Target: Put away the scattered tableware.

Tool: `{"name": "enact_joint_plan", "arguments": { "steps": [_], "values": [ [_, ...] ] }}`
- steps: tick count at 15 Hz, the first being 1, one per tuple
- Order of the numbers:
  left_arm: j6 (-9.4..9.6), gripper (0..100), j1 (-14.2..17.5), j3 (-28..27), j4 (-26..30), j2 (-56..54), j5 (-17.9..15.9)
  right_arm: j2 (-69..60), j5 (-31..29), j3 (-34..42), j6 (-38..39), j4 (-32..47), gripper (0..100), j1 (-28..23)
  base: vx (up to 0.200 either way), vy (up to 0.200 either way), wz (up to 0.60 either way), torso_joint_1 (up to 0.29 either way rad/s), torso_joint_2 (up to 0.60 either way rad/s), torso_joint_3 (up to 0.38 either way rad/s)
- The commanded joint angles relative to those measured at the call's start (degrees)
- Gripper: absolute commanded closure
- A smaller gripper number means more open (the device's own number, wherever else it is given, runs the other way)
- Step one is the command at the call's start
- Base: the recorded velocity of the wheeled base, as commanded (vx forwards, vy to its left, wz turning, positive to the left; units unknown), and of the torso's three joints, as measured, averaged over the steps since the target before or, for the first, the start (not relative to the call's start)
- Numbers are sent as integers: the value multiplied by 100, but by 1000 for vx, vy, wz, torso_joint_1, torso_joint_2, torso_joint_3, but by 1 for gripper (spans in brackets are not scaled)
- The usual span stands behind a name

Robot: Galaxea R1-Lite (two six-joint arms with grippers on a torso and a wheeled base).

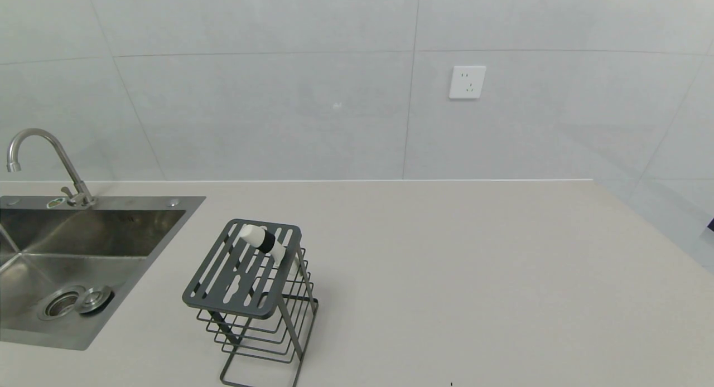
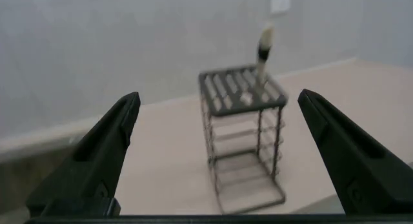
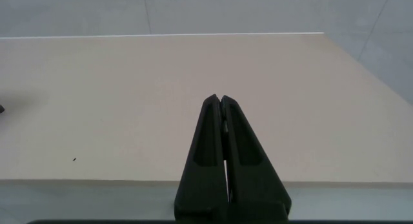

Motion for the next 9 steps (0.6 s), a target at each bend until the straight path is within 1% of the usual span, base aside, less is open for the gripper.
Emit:
{"name": "enact_joint_plan", "arguments": {
  "steps": [1,2,3,4,5,6,7,8,9],
  "values": [
    [632,0,2,18,241,-104,245,8,2,-2,-1,0,100,-1,0,0,0,0,0,0],
    [1089,0,2,18,311,-104,289,8,2,-2,-1,0,100,-1,0,0,0,0,0,0],
    [1449,0,11,18,416,-104,394,8,2,7,-1,0,100,-1,0,0,0,0,0,0],
    [1652,0,11,18,416,-104,517,8,2,-2,-1,0,100,-1,0,0,0,0,0,0],
    [1819,0,11,18,416,-104,544,8,2,-2,-1,0,100,-1,0,0,0,0,0,0],
    [1757,0,11,18,425,-104,544,8,2,7,-1,0,100,-1,0,0,0,0,0,0],
    [1054,0,2,18,452,-104,544,8,2,-2,-1,0,100,-1,0,0,0,0,0,0],
    [272,0,2,18,601,-104,491,8,2,-2,-1,0,100,-1,0,0,0,0,0,0],
    [-431,0,2,18,680,-104,456,8,2,-2,-1,0,100,-1,0,0,0,0,0,0]
  ]
}}
